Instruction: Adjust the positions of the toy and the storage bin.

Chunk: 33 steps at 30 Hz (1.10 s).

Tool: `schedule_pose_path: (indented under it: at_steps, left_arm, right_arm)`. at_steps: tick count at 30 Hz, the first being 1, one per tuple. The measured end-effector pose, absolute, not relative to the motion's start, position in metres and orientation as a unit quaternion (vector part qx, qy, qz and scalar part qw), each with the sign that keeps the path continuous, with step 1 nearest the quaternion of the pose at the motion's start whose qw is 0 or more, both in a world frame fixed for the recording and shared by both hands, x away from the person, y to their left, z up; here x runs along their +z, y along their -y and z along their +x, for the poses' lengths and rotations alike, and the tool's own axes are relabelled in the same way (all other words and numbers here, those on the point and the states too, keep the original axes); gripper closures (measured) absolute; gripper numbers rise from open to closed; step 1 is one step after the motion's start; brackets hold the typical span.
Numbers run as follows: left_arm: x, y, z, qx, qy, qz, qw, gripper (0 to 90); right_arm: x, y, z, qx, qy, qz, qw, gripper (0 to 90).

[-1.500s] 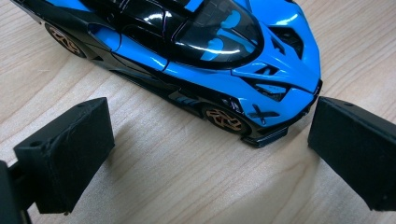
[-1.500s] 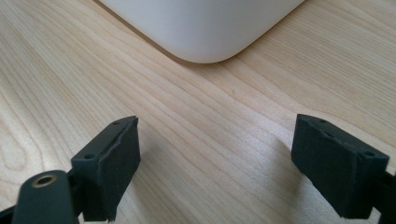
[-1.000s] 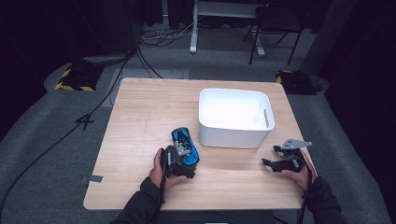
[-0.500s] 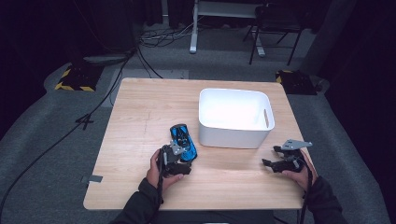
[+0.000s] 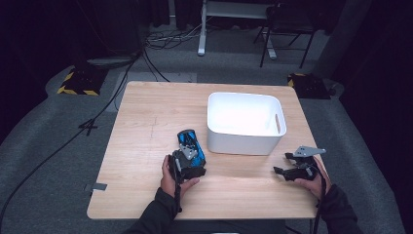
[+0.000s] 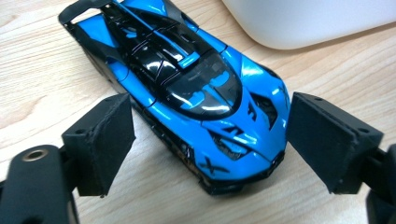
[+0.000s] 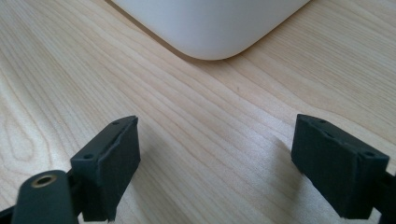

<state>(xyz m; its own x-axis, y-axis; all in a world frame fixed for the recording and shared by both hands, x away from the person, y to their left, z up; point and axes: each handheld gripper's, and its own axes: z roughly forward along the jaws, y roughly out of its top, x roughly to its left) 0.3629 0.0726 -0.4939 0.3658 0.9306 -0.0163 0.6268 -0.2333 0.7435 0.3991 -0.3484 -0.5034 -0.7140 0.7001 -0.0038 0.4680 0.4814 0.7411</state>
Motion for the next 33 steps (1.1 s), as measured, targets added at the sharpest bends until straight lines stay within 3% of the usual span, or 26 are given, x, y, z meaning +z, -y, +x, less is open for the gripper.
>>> schedule_pose_path:
  at_steps: [10, 19, 24, 29, 33]
  left_arm:
    - [-0.494, -0.049, 0.364, 0.284, -0.514, 0.752, 0.300, 14.5]
    - [-0.499, -0.046, 0.376, 0.259, -0.559, 0.737, 0.278, 6.1]
    - [-0.499, -0.050, 0.378, 0.248, -0.560, 0.739, 0.280, 6.3]
    - [-0.497, -0.067, 0.381, 0.220, -0.533, 0.765, 0.287, 9.3]
    - [-0.497, -0.101, 0.378, 0.206, -0.530, 0.766, 0.301, 34.6]
  right_arm:
    - [-0.503, 0.349, 0.399, 0.375, -0.847, 0.344, 0.154, 15.5]
    - [-0.503, 0.349, 0.399, 0.375, -0.847, 0.345, 0.154, 15.6]
    - [-0.504, 0.349, 0.399, 0.375, -0.847, 0.344, 0.155, 15.5]
    - [-0.503, 0.349, 0.398, 0.374, -0.848, 0.341, 0.154, 15.5]
    - [-0.503, 0.349, 0.397, 0.375, -0.847, 0.345, 0.152, 15.6]
